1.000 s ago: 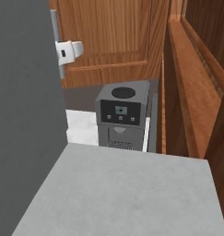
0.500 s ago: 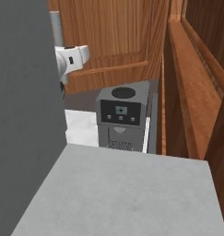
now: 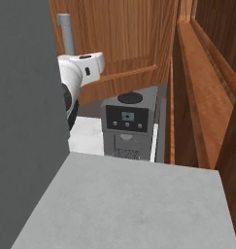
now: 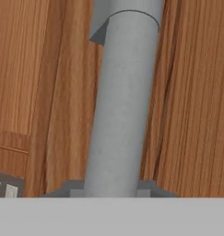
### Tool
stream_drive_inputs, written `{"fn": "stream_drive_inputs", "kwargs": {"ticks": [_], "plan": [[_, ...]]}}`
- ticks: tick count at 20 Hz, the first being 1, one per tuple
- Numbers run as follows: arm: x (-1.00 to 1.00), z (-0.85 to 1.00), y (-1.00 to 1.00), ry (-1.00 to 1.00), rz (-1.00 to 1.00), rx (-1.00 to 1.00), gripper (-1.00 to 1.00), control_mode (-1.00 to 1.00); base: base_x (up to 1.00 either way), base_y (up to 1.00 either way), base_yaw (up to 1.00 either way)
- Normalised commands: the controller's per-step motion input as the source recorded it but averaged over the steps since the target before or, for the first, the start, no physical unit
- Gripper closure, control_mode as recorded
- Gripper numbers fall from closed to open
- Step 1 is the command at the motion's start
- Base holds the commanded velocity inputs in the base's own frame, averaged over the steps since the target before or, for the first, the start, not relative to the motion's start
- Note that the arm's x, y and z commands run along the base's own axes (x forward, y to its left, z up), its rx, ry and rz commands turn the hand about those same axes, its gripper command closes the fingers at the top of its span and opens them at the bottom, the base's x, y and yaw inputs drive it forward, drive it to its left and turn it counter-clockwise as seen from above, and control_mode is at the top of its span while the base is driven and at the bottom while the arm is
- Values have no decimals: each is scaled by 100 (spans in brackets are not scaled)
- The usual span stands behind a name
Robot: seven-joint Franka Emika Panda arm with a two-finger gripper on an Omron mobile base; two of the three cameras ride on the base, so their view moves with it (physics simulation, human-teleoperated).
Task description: Move the bowls from the cabinet to the plates on the dining table.
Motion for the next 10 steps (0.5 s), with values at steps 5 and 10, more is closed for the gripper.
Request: {"fn": "stream_drive_inputs", "kwargs": {"ticks": [5, 10], "plan": [[-45, 14, -28, -4, 1, 0, 100, -100, 0, 0, 0], [-37, 12, -19, -4, 0, 0, 100, -100, 0, 0, 0]]}}
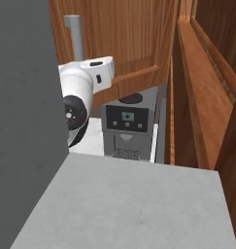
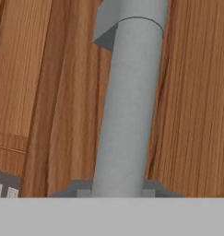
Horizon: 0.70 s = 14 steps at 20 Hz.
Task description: Move the bowls from the cabinet to the plates on the dining table.
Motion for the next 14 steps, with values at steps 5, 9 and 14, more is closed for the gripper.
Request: {"fn": "stream_drive_inputs", "kwargs": {"ticks": [5, 9, 14], "plan": [[-39, 9, -21, -5, 0, 0, 100, -100, 0, 0, 0], [-27, -1, -11, -1, 0, 0, -100, -100, 0, 0, 0], [-9, -11, 0, 0, 1, -1, -100, -100, 0, 0, 0]]}}
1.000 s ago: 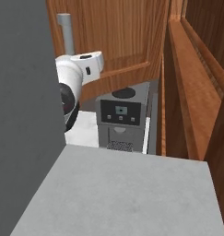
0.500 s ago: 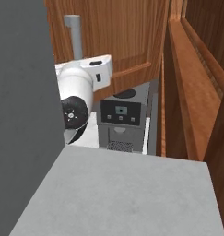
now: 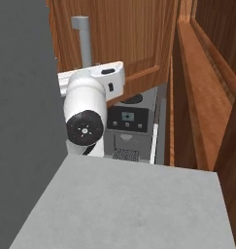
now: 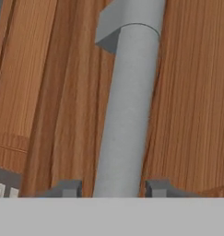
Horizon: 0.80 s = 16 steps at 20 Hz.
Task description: Move the bowls from the cabinet to the plates on the dining table.
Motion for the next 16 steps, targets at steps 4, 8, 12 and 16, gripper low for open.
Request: {"fn": "stream_drive_inputs", "kwargs": {"ticks": [4, 8, 12, 16], "plan": [[-33, -1, -3, -4, 0, 0, -100, -100, 0, 0, 0], [-53, 0, 0, -14, 1, 0, -100, -100, 0, 0, 0], [-53, 0, 10, -14, 1, -3, -100, -100, 0, 0, 0], [-22, 0, 47, -4, -8, -6, -100, -100, 0, 0, 0]]}}
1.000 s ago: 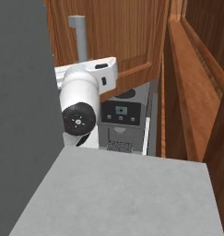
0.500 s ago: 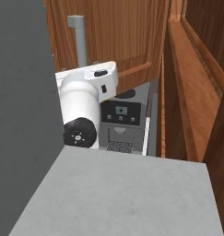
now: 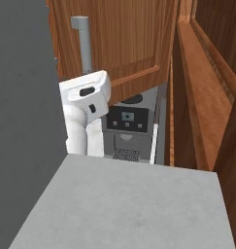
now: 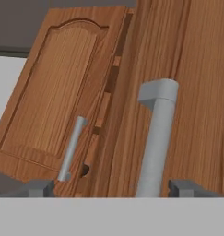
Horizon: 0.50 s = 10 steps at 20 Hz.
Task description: Move the bowls from the cabinet to the plates on the dining table.
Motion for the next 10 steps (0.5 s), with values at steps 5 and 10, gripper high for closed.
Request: {"fn": "stream_drive_inputs", "kwargs": {"ticks": [5, 10], "plan": [[-9, 0, 54, -2, -21, -6, -100, -100, 0, 0, 0], [1, 0, 40, 1, -30, -3, -100, -100, 0, 0, 0]]}}
